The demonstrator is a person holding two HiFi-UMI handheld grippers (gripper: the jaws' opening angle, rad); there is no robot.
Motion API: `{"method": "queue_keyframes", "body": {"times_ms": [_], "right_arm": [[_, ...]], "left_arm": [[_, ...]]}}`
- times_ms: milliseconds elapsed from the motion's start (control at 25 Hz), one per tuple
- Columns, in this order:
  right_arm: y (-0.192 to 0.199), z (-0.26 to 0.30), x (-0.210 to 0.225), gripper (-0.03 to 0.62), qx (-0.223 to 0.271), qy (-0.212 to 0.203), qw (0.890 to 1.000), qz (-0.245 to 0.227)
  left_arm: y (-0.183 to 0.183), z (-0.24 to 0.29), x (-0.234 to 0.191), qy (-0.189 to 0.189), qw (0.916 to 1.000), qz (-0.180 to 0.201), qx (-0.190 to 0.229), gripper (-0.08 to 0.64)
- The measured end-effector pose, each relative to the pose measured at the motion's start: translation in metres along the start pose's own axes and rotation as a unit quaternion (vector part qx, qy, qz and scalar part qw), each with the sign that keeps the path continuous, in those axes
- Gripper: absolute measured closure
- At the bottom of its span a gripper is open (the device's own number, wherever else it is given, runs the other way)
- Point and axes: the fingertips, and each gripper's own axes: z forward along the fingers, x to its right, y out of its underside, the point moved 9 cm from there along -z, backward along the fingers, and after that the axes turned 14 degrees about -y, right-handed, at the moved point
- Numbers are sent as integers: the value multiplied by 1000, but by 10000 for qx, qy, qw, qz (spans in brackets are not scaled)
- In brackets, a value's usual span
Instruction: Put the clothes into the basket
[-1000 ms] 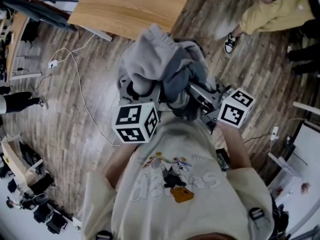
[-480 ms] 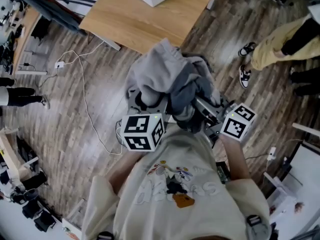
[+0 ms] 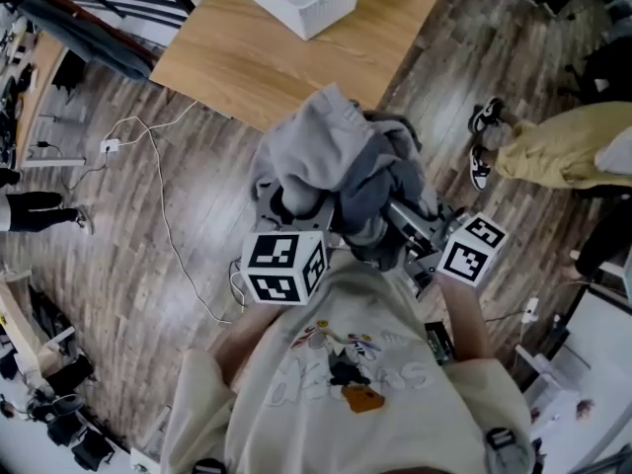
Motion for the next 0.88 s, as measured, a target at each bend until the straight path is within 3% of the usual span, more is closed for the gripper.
{"method": "queue_keyframes", "body": {"times_ms": [520,880], "right_arm": [[-58,108,31,376,196,369,9990,-128],[-80,127,34,376,301,466,9982,-220]], "left_arm": [[-86,77,-81,432,9989,173,-15,284],[-113,94,-92,590,9980,196,57,284]]}}
